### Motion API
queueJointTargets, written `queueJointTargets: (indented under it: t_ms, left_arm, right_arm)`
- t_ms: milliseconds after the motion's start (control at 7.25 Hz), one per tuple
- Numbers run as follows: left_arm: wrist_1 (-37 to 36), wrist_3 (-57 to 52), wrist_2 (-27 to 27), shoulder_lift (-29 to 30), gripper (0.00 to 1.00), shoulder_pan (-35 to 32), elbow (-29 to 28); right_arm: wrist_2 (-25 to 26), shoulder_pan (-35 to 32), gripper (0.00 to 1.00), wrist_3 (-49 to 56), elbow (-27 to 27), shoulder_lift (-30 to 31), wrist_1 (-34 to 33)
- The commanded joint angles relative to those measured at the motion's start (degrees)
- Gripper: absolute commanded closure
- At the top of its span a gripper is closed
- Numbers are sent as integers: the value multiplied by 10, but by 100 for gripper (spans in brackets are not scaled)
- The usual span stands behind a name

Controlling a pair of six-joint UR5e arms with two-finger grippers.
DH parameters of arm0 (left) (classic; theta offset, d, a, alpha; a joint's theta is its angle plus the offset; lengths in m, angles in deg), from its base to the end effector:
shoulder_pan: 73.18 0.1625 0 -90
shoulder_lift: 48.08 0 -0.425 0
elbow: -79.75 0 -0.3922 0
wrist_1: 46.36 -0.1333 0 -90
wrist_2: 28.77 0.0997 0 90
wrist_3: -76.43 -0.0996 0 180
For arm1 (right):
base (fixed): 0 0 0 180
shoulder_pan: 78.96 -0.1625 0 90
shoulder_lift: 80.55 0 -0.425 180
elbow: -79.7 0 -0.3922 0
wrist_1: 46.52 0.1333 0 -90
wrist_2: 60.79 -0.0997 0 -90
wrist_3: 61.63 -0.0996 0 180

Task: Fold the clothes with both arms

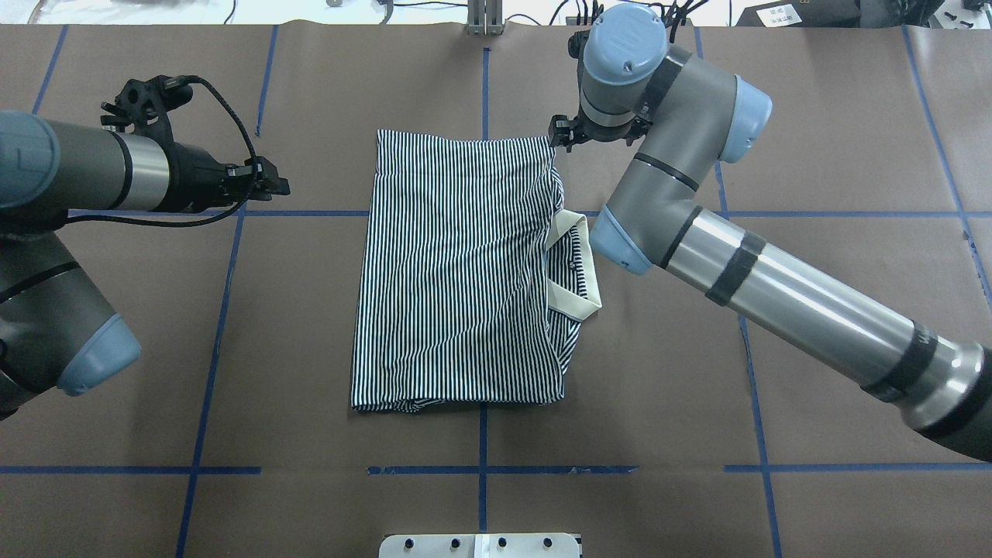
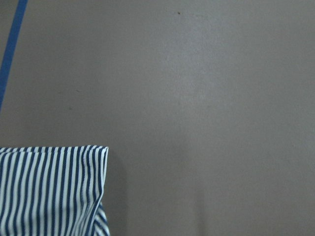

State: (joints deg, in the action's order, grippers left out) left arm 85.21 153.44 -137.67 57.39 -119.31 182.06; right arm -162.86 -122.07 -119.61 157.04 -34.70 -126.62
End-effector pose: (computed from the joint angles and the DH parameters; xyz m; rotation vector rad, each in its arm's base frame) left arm 0.3317 -0.4908 0.3292 0.3414 1.1882 -0.3037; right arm -0.4850 -0.6081 0.2697 0.2792 -0.6934 0.1084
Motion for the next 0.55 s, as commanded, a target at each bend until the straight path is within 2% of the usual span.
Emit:
queueJointTargets:
  t_ms: [0, 276, 414]
  left_arm:
    - [0, -1, 0, 0, 62, -2, 0]
    - [0, 0, -1, 0, 62, -3, 0]
    - [0, 0, 0, 0, 62, -3, 1]
  right_arm:
    - [24, 71, 6, -192, 158, 82, -12]
    - [95, 164, 22, -363, 240, 132, -21]
    - [117, 204, 26, -430, 262, 136, -67]
